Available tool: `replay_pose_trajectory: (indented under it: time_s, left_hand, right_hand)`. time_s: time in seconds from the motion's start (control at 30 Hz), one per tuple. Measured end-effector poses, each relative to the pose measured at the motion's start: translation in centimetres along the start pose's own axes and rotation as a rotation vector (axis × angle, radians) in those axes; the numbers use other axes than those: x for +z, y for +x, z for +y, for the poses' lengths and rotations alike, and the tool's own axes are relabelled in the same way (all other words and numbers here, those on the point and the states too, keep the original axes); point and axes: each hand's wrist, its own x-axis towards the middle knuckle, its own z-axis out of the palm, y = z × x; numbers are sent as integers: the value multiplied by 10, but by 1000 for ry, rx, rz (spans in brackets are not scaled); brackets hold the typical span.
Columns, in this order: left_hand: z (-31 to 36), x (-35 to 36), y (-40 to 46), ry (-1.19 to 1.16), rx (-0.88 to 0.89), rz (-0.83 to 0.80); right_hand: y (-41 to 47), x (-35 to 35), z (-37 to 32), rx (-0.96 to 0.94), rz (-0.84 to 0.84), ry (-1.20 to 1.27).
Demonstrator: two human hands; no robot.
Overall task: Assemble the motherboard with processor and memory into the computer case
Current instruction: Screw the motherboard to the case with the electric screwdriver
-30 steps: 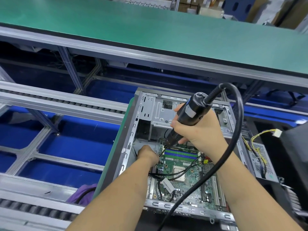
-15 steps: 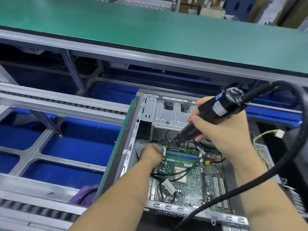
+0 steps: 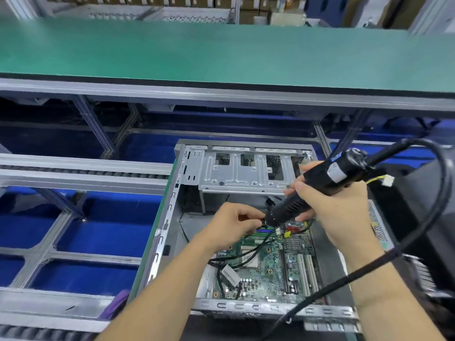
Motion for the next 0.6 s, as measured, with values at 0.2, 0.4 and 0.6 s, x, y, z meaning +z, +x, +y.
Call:
replay_pose_trajectory:
  time_s: [0.2,0.4,0.6]
  left_hand:
    - [9,17,9,48,-33,68]
    - [5,25,6,-75,-68,95]
    - [11,39,15,-38,-33,98]
  right_hand:
    - [-4,-16,7,-4,37,20]
    - [-4,-34,12,0,94,69]
    - [-3,-34,13,10,74,41]
